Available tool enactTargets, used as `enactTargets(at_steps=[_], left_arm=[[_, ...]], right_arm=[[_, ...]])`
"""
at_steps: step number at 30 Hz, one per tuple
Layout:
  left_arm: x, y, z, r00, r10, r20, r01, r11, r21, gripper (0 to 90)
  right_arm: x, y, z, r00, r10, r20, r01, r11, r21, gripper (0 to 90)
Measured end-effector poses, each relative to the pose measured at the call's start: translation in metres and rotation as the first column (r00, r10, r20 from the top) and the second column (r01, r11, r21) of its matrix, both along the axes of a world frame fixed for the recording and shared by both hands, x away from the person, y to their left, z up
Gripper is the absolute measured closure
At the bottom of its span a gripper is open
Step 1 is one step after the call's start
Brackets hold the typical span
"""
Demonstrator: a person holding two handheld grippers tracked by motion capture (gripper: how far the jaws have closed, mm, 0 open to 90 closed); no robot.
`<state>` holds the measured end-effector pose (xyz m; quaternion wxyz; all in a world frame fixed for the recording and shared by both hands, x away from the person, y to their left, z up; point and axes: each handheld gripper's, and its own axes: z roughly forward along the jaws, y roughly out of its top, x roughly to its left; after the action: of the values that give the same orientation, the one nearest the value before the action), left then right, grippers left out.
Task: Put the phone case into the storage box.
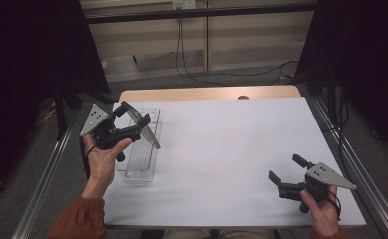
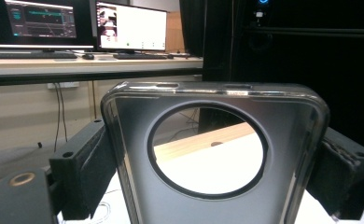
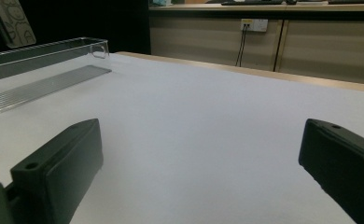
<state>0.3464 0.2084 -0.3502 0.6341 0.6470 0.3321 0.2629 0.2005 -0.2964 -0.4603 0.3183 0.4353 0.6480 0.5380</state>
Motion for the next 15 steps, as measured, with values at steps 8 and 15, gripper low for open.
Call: enactTargets(at_steps=[8,15], left_arm=[[0.013,0.005,-0.001,0.9989,0.048,-0.001,-0.048,0.9988,-0.006,12.6],[0.024,0.007,-0.001,0.9969,0.078,0.006,-0.078,0.9969,-0.01,12.6]], right_arm=[[0.0,0.0,0.0,1.0,0.005,-0.003,-0.005,1.0,0.0,0.0],[0.0,0.0,0.0,1.0,0.005,-0.006,-0.004,1.0,0.008,0.0]])
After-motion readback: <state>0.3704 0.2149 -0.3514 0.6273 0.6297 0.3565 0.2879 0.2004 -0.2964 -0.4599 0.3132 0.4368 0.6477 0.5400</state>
